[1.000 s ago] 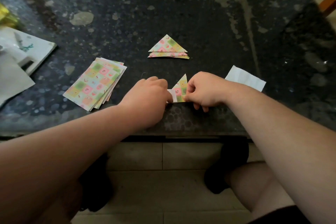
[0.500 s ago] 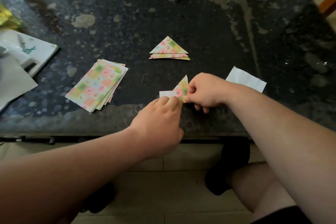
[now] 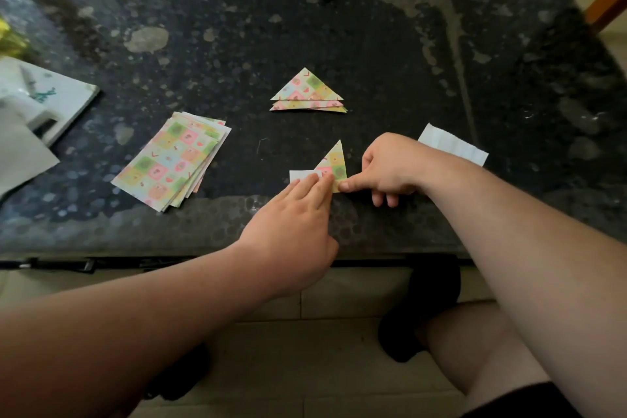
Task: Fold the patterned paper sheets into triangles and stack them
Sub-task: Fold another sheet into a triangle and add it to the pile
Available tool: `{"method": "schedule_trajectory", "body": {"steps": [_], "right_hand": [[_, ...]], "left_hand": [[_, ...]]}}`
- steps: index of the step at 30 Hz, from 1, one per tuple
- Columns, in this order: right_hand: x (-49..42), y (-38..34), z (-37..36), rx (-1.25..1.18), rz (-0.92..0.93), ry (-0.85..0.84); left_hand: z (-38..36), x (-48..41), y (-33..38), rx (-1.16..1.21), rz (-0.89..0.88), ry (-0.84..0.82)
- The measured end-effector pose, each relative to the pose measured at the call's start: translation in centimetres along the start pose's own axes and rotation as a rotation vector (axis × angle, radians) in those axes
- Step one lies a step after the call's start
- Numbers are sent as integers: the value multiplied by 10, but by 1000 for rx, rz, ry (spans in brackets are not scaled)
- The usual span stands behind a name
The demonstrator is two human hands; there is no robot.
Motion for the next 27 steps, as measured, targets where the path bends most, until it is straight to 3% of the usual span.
{"method": "schedule_trajectory", "body": {"steps": [6,10,16,20,27], "right_hand": [[2,5,3,66,-137,-50],[4,13,0,-62,-82,31],[11,20,5,-161,15,10],[12,10,7,-274,86,164],[1,-8,-6,-114,96,157]], "left_hand": [[-8,3,-8,60,-7,-90],[-10,6,-9,-3,-8,-113],[-10,6,-11,-36,27,-121],[-13,7,-10,-64,50,-139],[-11,11,-16,-12,48,-148]]}}
Point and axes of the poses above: each hand's wrist, its own x-axis away from the middle knuckle, its own z-axis out of the back of the hand, y = z × x, the point moved 1 cm from there along -x, towards the middle knuckle, and after that the axes turned 1 degree about -y, right-handed, at the moved point
